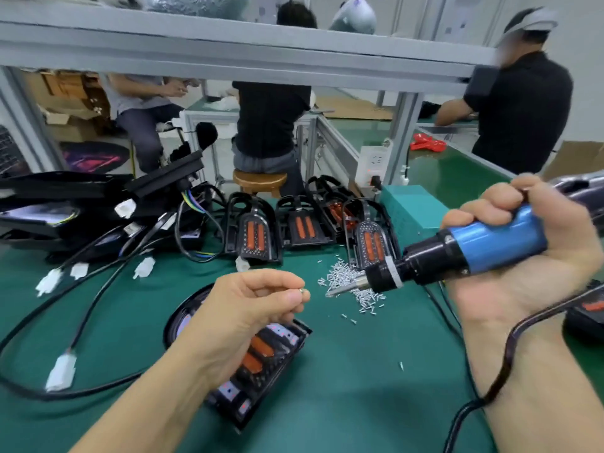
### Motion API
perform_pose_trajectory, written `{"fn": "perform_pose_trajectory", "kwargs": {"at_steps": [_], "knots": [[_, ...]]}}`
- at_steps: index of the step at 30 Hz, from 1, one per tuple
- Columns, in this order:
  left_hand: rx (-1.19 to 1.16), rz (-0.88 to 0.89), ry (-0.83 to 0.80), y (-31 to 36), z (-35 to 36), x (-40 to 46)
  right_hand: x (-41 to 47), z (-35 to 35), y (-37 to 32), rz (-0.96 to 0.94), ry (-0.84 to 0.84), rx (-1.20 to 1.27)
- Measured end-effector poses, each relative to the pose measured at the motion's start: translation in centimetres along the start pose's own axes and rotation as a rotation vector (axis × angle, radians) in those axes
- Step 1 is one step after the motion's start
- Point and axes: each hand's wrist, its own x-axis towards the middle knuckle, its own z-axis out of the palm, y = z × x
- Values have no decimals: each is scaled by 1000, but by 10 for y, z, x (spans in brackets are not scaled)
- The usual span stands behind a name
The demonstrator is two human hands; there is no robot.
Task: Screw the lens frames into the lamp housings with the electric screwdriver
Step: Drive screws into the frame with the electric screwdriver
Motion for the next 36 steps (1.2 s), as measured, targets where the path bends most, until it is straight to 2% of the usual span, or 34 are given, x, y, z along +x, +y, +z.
{"fn": "perform_pose_trajectory", "kwargs": {"at_steps": [4, 16, 33, 36], "knots": [[-84, -3, 42, -5, -8, -22, -10, 16, 15, 46, -73, -7], [-16, -8, 79, -9, -25, -40, -20, 31, 43, 129, -97, -33], [-67, 35, 120, -19, -32, -44, -24, 38, 52, 153, -126, -87], [15, 83, 157, -19, -34, -49, -26, 40, 56, 181, -168, -106]]}}
